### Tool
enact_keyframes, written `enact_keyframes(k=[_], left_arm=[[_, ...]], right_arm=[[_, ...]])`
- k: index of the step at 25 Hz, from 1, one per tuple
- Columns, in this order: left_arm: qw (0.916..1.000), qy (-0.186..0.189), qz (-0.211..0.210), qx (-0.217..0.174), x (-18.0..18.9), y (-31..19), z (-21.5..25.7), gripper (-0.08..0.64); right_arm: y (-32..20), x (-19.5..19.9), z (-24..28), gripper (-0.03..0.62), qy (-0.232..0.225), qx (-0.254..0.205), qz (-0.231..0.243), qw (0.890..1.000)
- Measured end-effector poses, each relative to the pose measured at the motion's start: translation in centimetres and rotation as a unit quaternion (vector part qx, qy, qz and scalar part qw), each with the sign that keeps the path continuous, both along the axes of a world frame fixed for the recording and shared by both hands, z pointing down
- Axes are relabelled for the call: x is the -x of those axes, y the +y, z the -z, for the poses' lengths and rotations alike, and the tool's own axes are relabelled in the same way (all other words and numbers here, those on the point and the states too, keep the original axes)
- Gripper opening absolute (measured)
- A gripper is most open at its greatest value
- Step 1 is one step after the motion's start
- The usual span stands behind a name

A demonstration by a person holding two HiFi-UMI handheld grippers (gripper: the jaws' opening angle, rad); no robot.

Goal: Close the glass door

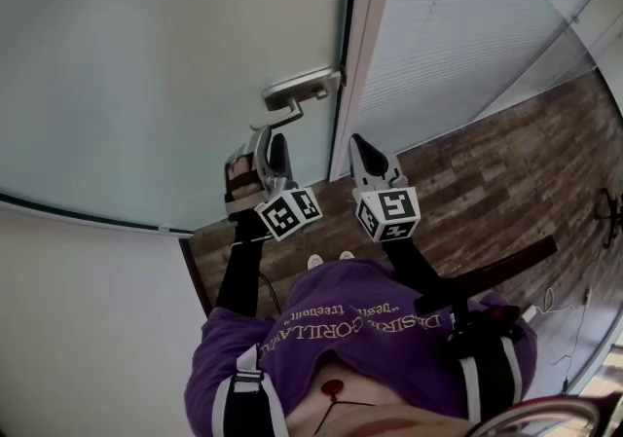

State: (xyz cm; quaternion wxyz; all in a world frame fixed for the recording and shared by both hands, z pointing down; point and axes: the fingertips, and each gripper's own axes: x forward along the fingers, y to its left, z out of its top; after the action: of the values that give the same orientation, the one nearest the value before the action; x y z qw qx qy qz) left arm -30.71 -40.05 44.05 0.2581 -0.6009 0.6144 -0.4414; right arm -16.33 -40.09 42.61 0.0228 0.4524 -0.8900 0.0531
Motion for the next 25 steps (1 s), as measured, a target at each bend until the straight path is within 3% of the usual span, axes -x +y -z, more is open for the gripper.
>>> enact_keyframes(k=[3, 5, 8, 11, 12, 13, 14, 15, 16, 17, 18, 25], left_arm=[[0.996, 0.086, 0.019, -0.018, 0.6, 1.1, 0.2, 0.146], [0.9879, 0.147, 0.037, -0.034, 1.2, 1.7, 0.4, 0.146], [0.968, 0.235, 0.059, -0.065, 1.8, 2.7, 0.8, 0.144], [0.9477, 0.295, 0.066, -0.103, 1.7, 3.9, 1.7, 0.144], [0.9366, 0.324, 0.068, -0.113, 1.6, 4.2, 1.9, 0.143], [0.9205, 0.365, 0.07, -0.122, 1.5, 4.5, 2.0, 0.141], [0.8989, 0.413, 0.072, -0.128, 1.5, 4.7, 1.8, 0.106], [0.875, 0.46, 0.075, -0.13, 1.6, 4.9, 1.4, 0.001], [0.8542, 0.498, 0.078, -0.127, 1.6, 5.0, 0.9, 0.0], [0.8403, 0.522, 0.079, -0.121, 1.5, 5.1, 0.5, 0.0], [0.8339, 0.534, 0.081, -0.115, 1.3, 5.2, 0.1, 0.0], [0.8432, 0.509, 0.123, -0.124, 2.0, 5.4, -0.7, 0.0]], right_arm=[[0.2, 0.6, 0.1, -0.011, 0.004, -0.002, 0.01, 1.0], [0.3, 0.8, 0.1, -0.011, 0.004, -0.003, 0.014, 1.0], [0.4, 0.9, 0.1, -0.011, 0.004, -0.002, 0.017, 1.0], [0.6, 0.9, 0.2, -0.011, 0.005, -0.002, 0.021, 1.0], [0.6, 1.0, 0.3, -0.011, 0.004, -0.003, 0.022, 1.0], [0.7, 1.0, 0.4, -0.011, 0.004, -0.004, 0.022, 1.0], [0.8, 1.1, 0.5, -0.011, 0.003, -0.005, 0.023, 1.0], [0.8, 1.2, 0.5, -0.011, 0.003, -0.006, 0.025, 1.0], [0.8, 1.2, 0.6, -0.011, 0.002, -0.007, 0.026, 1.0], [0.8, 1.3, 0.6, -0.011, 0.003, -0.008, 0.027, 1.0], [0.8, 1.4, 0.7, -0.011, 0.003, -0.009, 0.028, 1.0], [0.6, 2.0, 1.1, -0.011, 0.005, -0.016, 0.039, 0.999]])
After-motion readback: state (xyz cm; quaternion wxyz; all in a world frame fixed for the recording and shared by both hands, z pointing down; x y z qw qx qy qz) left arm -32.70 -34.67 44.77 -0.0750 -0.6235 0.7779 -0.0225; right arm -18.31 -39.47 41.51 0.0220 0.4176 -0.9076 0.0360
